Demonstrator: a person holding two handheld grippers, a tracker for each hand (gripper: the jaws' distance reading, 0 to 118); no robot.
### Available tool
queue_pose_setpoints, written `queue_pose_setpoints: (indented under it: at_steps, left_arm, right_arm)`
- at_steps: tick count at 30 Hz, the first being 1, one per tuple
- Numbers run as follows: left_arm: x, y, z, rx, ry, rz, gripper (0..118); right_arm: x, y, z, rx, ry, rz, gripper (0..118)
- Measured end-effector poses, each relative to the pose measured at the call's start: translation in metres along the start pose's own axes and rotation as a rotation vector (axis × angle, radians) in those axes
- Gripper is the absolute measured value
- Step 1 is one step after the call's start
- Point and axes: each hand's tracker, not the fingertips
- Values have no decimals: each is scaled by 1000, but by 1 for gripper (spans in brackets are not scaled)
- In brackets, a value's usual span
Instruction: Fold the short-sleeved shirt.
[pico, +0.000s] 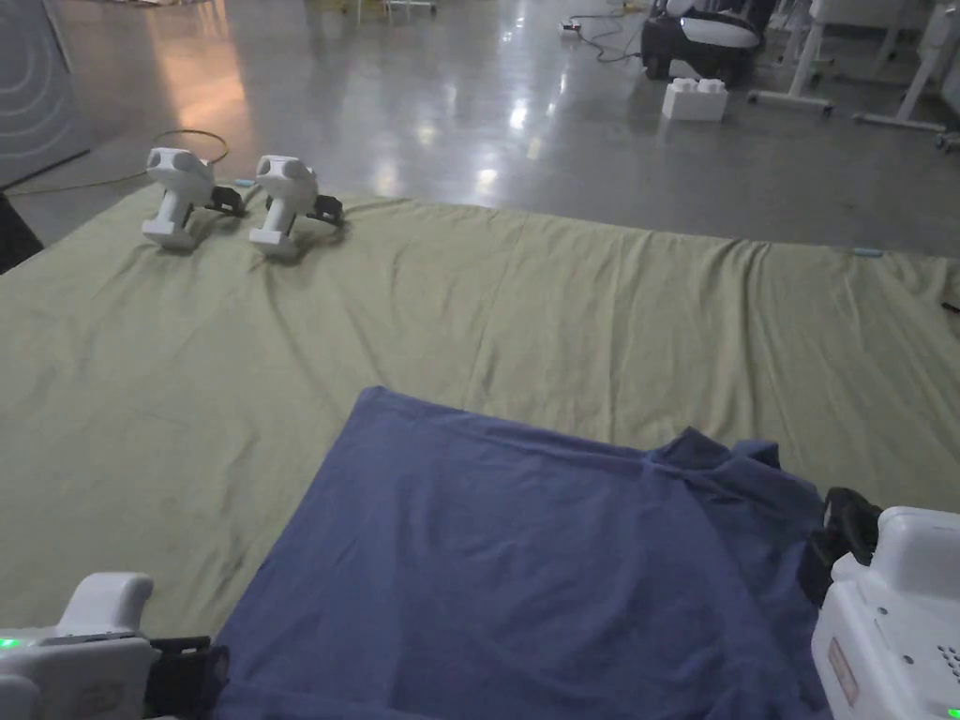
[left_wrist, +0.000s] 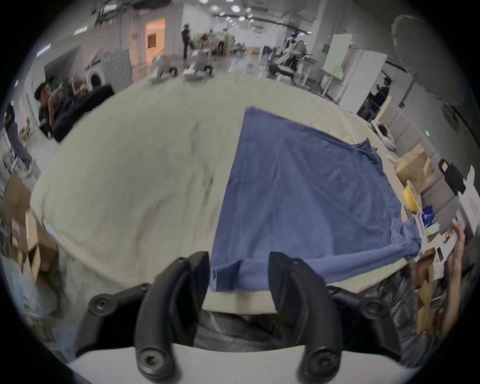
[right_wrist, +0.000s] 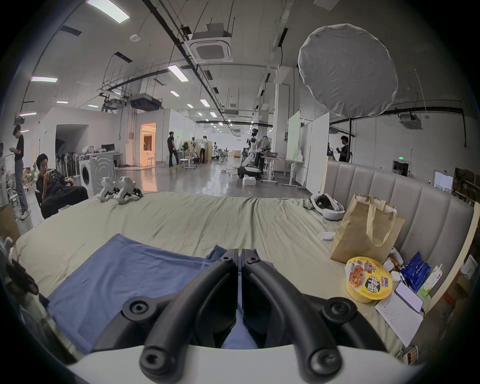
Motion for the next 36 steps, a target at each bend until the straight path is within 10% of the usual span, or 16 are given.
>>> queue_pose_setpoints:
  at_steps: [13,18,21,27,36]
  left_arm:
    - [0,-3,-66,-127,171,-38,66]
    - [11,-4,-65,-132,151,-110,16]
    - [16,-7,-64,-134,146,-119,8]
    - [9,-3,-53,-106,109,-68,8]
    - [13,-4,-51,-95,115,-72,8]
  right_arm:
    - [0,-12,-5,-72,4,17,5]
    - [12,-17,1,-120,2,13,5]
    - [25,-18,8,-166,-11,28,6]
    - [67,-27,30,-373,5,58,59]
    - [94,-100,42,-776,46,-13,74]
